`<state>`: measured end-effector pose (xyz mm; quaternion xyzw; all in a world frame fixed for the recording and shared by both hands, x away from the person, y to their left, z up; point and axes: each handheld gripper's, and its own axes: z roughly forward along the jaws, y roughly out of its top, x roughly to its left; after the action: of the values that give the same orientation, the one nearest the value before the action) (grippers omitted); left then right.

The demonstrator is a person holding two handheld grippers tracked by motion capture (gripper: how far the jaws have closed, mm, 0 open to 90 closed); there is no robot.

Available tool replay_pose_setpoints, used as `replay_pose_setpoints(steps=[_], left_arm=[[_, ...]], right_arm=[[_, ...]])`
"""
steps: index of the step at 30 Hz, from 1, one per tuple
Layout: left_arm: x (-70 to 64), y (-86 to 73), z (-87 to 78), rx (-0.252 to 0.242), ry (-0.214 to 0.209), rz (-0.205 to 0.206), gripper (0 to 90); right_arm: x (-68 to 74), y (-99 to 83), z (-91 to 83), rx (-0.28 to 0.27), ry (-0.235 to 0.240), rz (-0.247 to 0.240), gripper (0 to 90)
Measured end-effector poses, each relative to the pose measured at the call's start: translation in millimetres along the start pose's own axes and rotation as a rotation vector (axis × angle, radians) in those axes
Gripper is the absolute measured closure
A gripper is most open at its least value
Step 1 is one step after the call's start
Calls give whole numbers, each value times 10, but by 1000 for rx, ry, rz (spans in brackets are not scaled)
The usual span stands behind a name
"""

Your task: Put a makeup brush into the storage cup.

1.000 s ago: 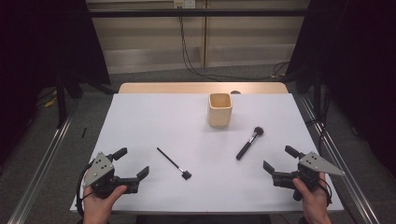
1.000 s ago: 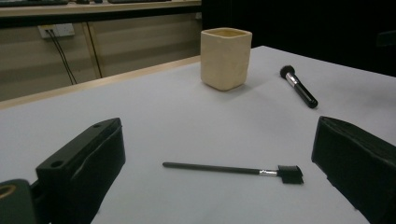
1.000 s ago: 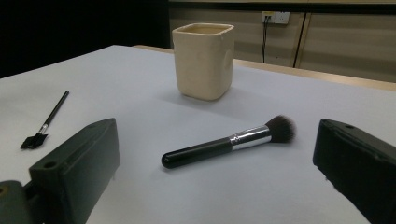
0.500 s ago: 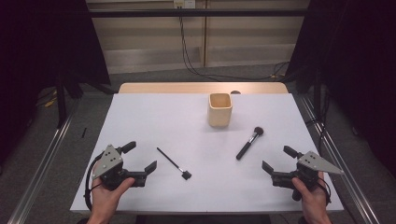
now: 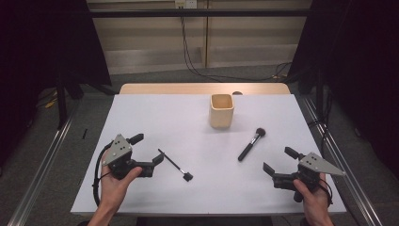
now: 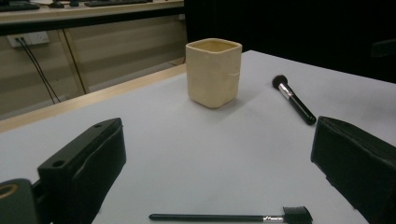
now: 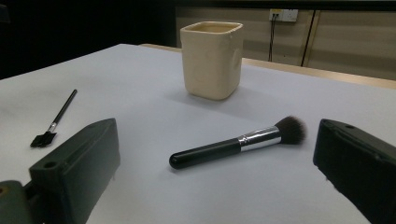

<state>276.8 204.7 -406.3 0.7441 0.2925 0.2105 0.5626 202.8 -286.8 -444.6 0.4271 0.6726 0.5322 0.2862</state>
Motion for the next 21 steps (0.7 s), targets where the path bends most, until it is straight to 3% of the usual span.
replay_pose_setpoints(steps=[13, 21], left_arm=[[96, 94, 192, -19, -14, 11, 30], [132, 145, 345, 57, -36, 26, 31]], right_arm=[[2, -7, -13, 5, -2, 7, 6], [-6, -12, -20, 5, -5, 8, 6]])
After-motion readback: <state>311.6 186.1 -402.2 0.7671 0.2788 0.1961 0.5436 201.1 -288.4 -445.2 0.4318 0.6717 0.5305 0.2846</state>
